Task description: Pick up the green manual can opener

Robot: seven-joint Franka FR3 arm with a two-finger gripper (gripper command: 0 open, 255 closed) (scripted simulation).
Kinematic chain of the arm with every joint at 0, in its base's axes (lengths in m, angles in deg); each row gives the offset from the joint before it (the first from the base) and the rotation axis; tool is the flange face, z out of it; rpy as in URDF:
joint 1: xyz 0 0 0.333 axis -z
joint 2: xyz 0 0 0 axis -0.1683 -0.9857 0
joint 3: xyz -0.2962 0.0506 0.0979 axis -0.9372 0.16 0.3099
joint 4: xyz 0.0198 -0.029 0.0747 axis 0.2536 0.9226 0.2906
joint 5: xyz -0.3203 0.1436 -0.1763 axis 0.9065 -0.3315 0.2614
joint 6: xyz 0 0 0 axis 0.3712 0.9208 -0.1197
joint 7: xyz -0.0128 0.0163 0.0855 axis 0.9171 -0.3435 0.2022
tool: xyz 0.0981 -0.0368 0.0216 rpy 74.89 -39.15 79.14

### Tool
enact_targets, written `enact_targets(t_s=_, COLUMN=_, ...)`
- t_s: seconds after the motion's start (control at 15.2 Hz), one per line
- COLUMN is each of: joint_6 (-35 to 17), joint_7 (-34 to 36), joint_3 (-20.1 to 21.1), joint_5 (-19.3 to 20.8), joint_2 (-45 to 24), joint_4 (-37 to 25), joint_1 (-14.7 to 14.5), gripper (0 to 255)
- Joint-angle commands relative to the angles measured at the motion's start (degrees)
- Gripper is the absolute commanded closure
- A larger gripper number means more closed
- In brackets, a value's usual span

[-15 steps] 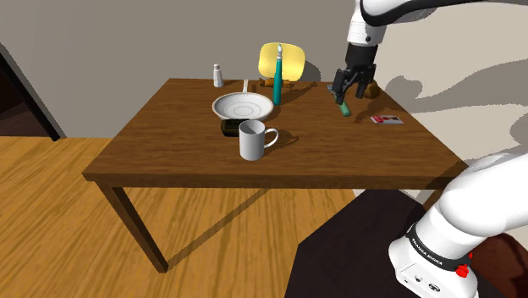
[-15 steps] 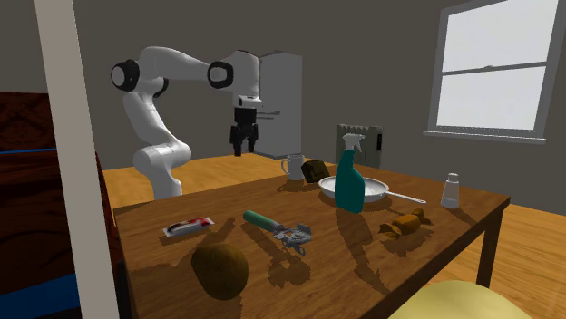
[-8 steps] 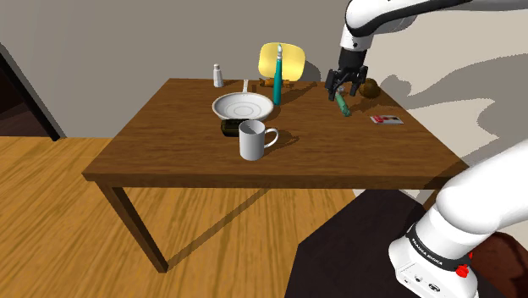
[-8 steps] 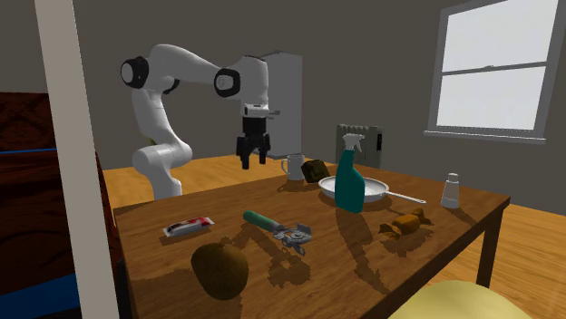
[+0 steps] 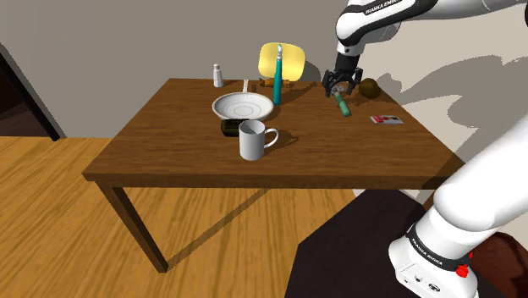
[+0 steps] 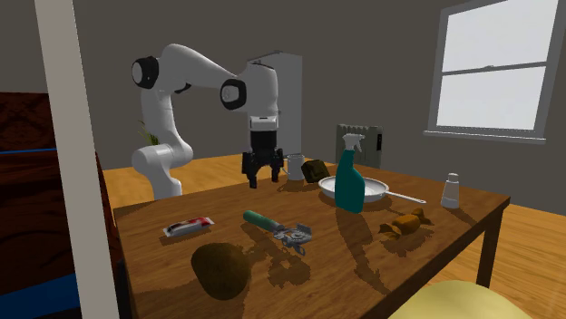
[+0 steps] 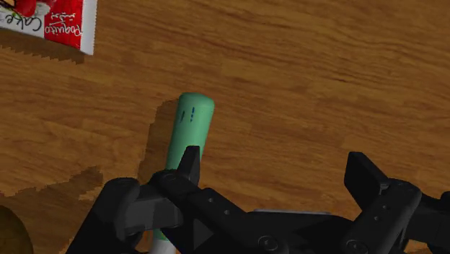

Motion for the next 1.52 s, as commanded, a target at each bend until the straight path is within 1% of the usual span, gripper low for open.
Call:
enact_targets(t_s=0.0, joint_6=-1.43, joint_7=0.60, joint_3=-0.95, joint_5=-0.07, joint_2=-3.20, joint_4=-2.51, joint_1=0.94, gripper=0)
enact_targets(t_s=0.53, joint_6=-5.48, joint_7=3.01, joint_3=-4.26, joint_5=-1.71, joint_2=-16.07, joint_4=-13.95, joint_1=4.51, gripper=0)
enact_targets(t_s=0.59, joint_6=-5.56, joint_7=3.07, joint_3=-4.34, joint_5=-1.79, joint_2=-16.43, joint_4=-14.31, joint_1=4.63, gripper=0)
enact_targets(t_s=1.06, joint_6=-10.83, joint_7=2.99, joint_3=-4.24, joint_5=-2.14, joint_2=-18.53, joint_4=-11.10, joint_1=4.74, gripper=0)
enact_targets(t_s=1.19, joint_6=-10.83, joint_7=2.99, joint_3=-4.24, joint_5=-2.14, joint_2=-18.52, joint_4=-11.10, joint_1=4.74, gripper=0)
enact_targets(t_s=1.25, joint_6=-10.88, joint_7=2.98, joint_3=-4.25, joint_5=-2.13, joint_2=-18.47, joint_4=-11.01, joint_1=4.74, gripper=255)
enact_targets(t_s=1.45, joint_6=-10.89, joint_7=2.99, joint_3=-4.25, joint_5=-2.13, joint_2=-18.45, joint_4=-10.98, joint_1=4.74, gripper=255)
